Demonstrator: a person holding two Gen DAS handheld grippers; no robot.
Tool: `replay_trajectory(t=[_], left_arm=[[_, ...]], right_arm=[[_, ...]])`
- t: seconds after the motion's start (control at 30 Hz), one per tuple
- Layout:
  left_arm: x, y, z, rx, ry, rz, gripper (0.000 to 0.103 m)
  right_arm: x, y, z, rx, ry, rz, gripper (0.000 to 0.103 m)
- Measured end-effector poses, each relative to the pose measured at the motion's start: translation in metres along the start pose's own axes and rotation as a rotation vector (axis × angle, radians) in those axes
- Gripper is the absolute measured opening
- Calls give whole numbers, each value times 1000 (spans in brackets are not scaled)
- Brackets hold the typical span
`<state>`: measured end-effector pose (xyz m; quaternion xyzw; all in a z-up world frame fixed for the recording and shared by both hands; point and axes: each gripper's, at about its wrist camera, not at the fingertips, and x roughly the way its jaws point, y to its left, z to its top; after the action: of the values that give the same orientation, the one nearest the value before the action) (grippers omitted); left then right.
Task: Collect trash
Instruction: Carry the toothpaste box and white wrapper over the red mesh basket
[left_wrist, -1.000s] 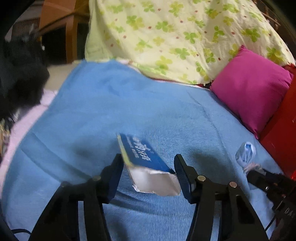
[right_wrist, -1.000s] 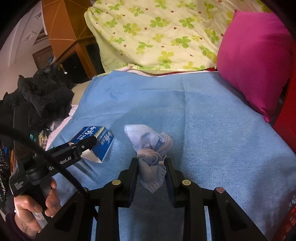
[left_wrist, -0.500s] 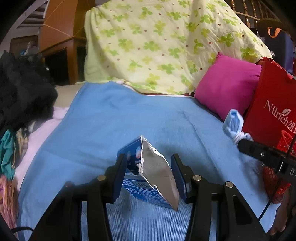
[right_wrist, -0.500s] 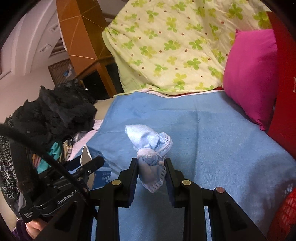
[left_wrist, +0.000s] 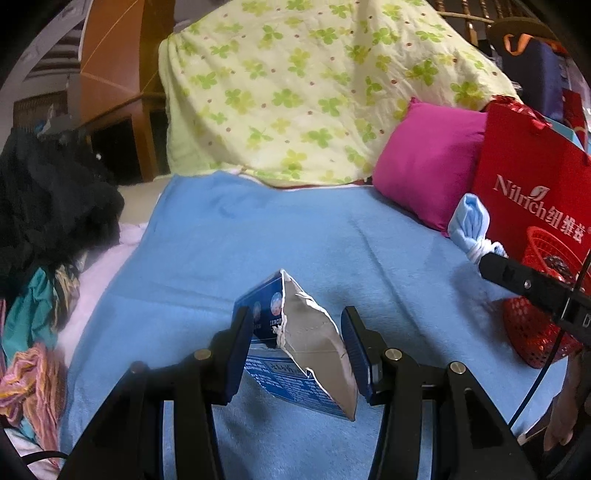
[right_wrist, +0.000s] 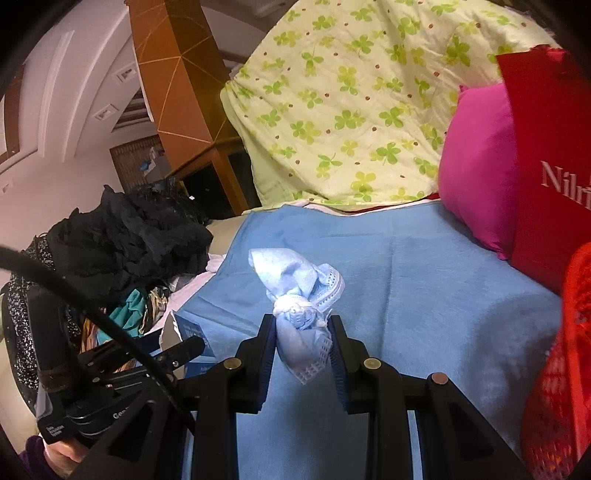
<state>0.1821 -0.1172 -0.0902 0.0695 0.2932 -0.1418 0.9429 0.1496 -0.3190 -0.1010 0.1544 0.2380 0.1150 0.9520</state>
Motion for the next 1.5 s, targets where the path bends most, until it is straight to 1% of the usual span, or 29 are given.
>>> replay_trajectory(t=[0.17, 0.27, 0.43, 0.9, 1.5], left_arm=[[-17, -16, 4, 30, -15, -7, 51], [-24, -25, 7, 47, -24, -12, 51], [-35, -41, 12, 72, -39, -21, 51], [-49, -89, 25, 147, -64, -48, 51], [-51, -128, 33, 209, -73, -101, 51]], right_arm=[[-23, 0, -6, 3, -29, 0, 30], [-34, -1, -4, 0, -51, 10, 30], [-52, -7, -1, -1, -86, 2, 30], [-100, -33, 1, -8, -164, -33, 30], [-128, -57, 5, 24, -235, -74, 30]])
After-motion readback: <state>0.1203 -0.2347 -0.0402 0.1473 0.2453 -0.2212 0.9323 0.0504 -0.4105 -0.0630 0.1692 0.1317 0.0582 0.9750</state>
